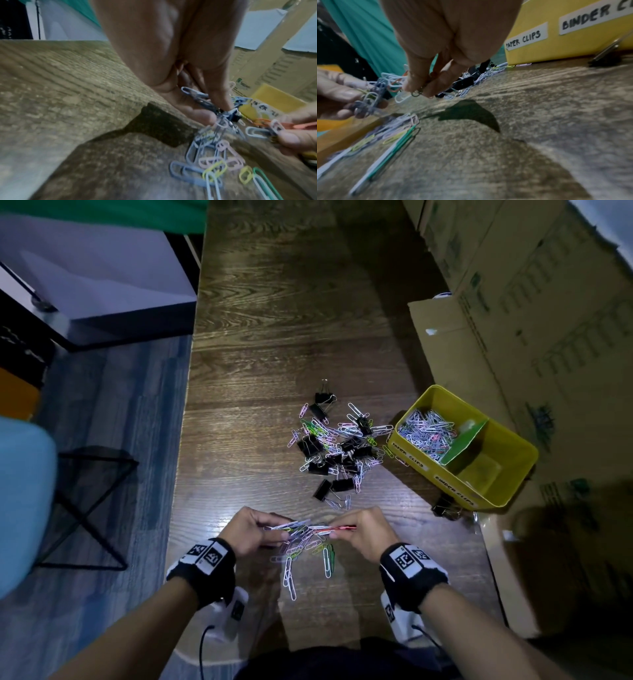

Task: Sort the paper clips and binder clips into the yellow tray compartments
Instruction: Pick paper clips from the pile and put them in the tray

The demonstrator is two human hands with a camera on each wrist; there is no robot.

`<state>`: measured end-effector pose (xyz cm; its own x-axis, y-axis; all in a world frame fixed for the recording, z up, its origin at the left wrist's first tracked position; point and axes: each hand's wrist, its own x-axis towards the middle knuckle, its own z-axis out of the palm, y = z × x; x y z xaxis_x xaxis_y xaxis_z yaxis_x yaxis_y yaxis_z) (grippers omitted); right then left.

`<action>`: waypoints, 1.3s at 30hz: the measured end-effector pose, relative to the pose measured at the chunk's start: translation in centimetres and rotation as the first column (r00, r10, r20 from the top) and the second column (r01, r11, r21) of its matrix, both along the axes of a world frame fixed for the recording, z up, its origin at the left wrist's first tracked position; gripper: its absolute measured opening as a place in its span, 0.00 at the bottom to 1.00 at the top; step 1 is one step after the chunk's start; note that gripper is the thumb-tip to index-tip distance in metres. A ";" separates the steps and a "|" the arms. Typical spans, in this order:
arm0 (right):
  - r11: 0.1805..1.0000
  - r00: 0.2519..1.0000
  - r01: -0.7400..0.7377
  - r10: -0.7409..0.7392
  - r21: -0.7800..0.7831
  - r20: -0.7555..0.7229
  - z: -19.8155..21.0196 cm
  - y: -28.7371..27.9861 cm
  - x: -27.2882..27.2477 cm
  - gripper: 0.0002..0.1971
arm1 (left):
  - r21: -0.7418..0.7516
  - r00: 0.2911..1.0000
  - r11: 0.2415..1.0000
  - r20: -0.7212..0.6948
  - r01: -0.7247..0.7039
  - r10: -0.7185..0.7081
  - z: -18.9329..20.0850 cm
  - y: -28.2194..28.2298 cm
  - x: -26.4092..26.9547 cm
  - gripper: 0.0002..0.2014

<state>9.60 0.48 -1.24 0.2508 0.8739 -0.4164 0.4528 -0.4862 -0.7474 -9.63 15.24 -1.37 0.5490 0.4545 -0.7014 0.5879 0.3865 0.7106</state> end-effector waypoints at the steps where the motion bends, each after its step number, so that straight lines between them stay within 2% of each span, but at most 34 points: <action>1: 0.999 0.999 0.037 -0.037 0.008 -0.026 0.1 -0.2 0.3 0.14 | -0.038 1.000 0.999 0.017 -0.026 0.027 0.4 0.2 0.2 0.12; 4: 0.982 0.976 0.184 -0.179 0.031 -0.119 0.7 -0.8 1.4 0.12 | -0.102 0.997 0.994 0.059 -0.039 0.045 2.1 1.0 1.2 0.13; 8: 0.926 0.910 0.364 -0.329 0.103 -0.254 2.7 -1.5 3.1 0.08 | -0.112 0.994 0.993 0.104 0.046 -0.034 5.7 2.5 4.8 0.12; 12: 0.798 0.814 0.557 -0.471 0.230 -0.339 5.4 -2.3 5.5 0.11 | -0.083 0.964 0.980 0.215 0.180 -0.159 9.9 3.5 10.8 0.15; 15: 0.671 0.740 0.671 -0.570 0.317 -0.357 6.9 -3.0 8.1 0.12 | -0.093 0.937 0.982 0.326 0.164 -0.125 11.9 3.4 16.4 0.11; 17: 0.612 0.706 0.708 -0.625 0.352 -0.332 7.6 -3.6 10.0 0.12 | -0.092 0.922 0.984 0.370 0.154 -0.110 12.5 3.0 20.3 0.11; 19: 0.559 0.675 0.732 -0.670 0.389 -0.307 8.3 -3.9 11.8 0.11 | -0.042 0.922 0.987 0.365 0.153 -0.127 12.3 2.4 23.9 0.13; 21: 0.501 0.634 0.762 -0.706 0.410 -0.317 9.2 -4.1 13.4 0.11 | 0.060 0.938 0.986 0.302 0.157 -0.168 11.2 1.5 26.9 0.13; 23: 0.473 0.602 0.782 -0.741 0.405 -0.297 9.6 -3.9 14.9 0.12 | 0.231 0.942 0.948 0.207 0.217 -0.266 9.8 0.3 29.0 0.12; 24: 0.484 0.601 0.781 -0.754 0.396 -0.264 9.7 -3.8 15.6 0.11 | 0.360 0.926 0.887 0.127 0.290 -0.355 9.1 -0.3 29.8 0.10; 26: 0.546 0.630 0.749 -0.762 0.377 -0.149 9.7 -3.2 16.9 0.12 | 0.573 0.845 0.663 -0.103 0.482 -0.525 7.5 -1.3 30.6 0.10; 27: 0.588 0.654 0.723 -0.752 0.362 -0.083 9.6 -2.9 17.4 0.12 | 0.610 0.788 0.553 -0.211 0.568 -0.578 6.7 -1.6 30.7 0.12; 28: 0.628 0.674 0.700 -0.738 0.340 -0.026 9.6 -2.4 17.9 0.12 | 0.612 0.735 0.474 -0.284 0.633 -0.615 5.8 -1.7 30.7 0.14; 30: 0.707 0.719 0.648 -0.690 0.283 0.076 9.8 -1.3 18.8 0.13 | 0.615 0.677 0.392 -0.333 0.684 -0.657 4.7 -1.6 30.3 0.16; 32: 0.818 0.786 0.549 -0.576 0.175 0.226 9.7 0.1 19.6 0.14 | 0.677 0.717 0.413 -0.247 0.609 -0.652 4.7 -1.5 29.3 0.15; 34: 0.897 0.836 0.440 -0.426 0.041 0.345 9.0 1.7 20.1 0.14 | 0.752 0.810 0.509 -0.056 0.419 -0.584 5.4 -1.2 27.7 0.15; 36: 0.930 0.856 0.362 -0.303 -0.068 0.418 8.3 3.2 20.2 0.13 | 0.787 0.867 0.563 0.075 0.252 -0.492 5.9 -0.6 25.6 0.15; 39: 0.935 0.860 0.292 -0.165 -0.200 0.483 7.7 4.7 19.6 0.15 | 0.813 0.872 0.530 0.059 0.240 -0.486 5.9 0.8 21.5 0.15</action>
